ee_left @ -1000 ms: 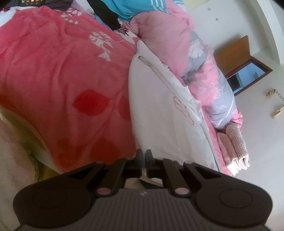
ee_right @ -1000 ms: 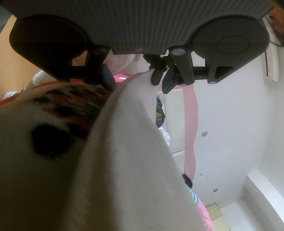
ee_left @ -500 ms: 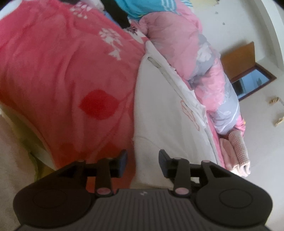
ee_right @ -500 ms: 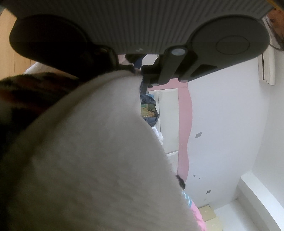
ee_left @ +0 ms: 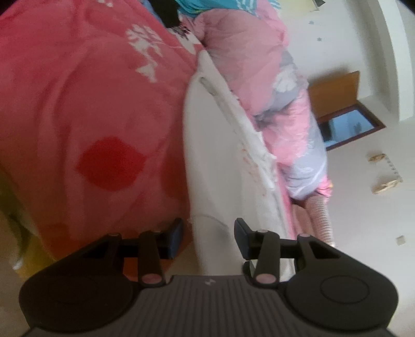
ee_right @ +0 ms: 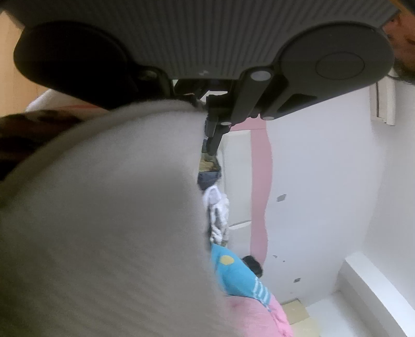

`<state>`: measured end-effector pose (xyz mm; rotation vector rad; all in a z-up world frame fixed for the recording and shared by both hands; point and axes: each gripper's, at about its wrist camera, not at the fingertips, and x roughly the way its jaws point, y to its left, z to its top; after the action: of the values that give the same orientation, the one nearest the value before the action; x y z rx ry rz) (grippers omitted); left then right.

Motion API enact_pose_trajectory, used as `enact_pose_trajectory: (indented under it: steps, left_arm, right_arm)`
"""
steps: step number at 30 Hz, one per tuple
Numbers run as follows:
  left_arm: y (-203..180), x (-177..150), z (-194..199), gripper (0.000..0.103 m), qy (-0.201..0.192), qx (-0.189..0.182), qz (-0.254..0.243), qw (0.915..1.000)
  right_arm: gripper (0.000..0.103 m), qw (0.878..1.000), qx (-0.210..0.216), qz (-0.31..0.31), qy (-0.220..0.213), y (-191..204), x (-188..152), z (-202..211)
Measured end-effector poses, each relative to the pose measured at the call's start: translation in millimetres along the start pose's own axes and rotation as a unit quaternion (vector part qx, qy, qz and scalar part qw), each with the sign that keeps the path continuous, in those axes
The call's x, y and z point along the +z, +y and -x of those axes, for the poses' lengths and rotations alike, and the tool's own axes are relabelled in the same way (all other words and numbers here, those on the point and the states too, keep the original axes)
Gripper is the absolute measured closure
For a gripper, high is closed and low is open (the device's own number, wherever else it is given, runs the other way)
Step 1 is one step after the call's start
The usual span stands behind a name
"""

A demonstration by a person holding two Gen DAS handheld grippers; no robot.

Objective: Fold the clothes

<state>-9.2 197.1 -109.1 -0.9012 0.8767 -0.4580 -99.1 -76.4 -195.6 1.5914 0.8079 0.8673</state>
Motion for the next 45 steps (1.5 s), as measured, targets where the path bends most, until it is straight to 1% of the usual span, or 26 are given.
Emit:
enact_pose_trajectory:
  steps: [3,5,8,10,15,16,20,21,24,25,28,32,33,34,35,37,45]
  left_arm:
    - [-1,4,-9,0.059,0.019,-0.004,0.002,0.9998]
    - [0,6,-16,0.058,0.032,-0.007,0.007,0.9994]
    - [-3,7,-22,0.051,0.047,-0.019,0.014,0.9986]
    - [-6,8,-25,0.043,0.053,-0.035,0.013,0.9979]
    - [-7,7,-27,0.043,0.050,-0.048,0.024,0.9973]
    - [-7,7,-27,0.043,0.049,-0.050,0.027,0.9972]
    - [-7,8,-26,0.043,0.047,-0.054,0.033,0.9969]
    - [-8,8,-26,0.043,0.047,-0.055,0.034,0.9968]
    - [-8,9,-27,0.043,0.048,-0.058,0.034,0.9966]
    - [-8,9,-27,0.043,0.049,-0.060,0.034,0.9964]
    - [-8,8,-27,0.043,0.053,-0.063,0.033,0.9960]
    - [-7,6,-32,0.043,0.058,-0.060,0.034,0.9960]
    - [-7,6,-33,0.043,0.059,-0.058,0.034,0.9960]
    - [-7,5,-34,0.043,0.060,-0.057,0.034,0.9960]
    - [-6,5,-35,0.043,0.061,-0.056,0.035,0.9959]
    - [-6,4,-38,0.045,0.063,-0.054,0.035,0.9959]
    - [-6,3,-44,0.056,0.075,-0.042,0.029,0.9959]
  right_arm:
    - [0.099,1.000,0.011,0.011,-0.002,10,-4,1]
    - [0.099,1.000,0.012,0.016,-0.004,15,-7,3]
    - [0.099,1.000,0.013,0.013,-0.005,17,-12,4]
    - [0.099,1.000,0.016,0.012,-0.004,19,-16,4]
    - [0.099,1.000,0.016,0.010,-0.005,22,-24,6]
    - [0.096,1.000,0.015,0.011,-0.005,22,-26,6]
    - [0.094,1.000,0.000,0.020,-0.006,25,-34,5]
    - [0.091,1.000,-0.003,0.022,-0.005,26,-36,4]
    - [0.071,1.000,-0.009,0.025,-0.001,28,-42,1]
    - [0.069,1.000,-0.011,0.024,0.002,29,-44,-2]
    - [0.067,1.000,-0.015,0.021,0.015,29,-53,-10]
    - [0.069,0.999,-0.015,0.013,0.037,29,-63,-22]
    - [0.076,0.999,-0.016,0.013,0.039,29,-65,-23]
    - [0.088,0.999,-0.015,0.015,0.042,31,-68,-25]
    - [0.093,0.999,-0.013,0.018,0.045,32,-70,-26]
    - [0.096,0.999,-0.008,0.025,0.046,36,-75,-27]
    - [0.097,0.998,-0.010,0.028,0.048,46,-87,-16]
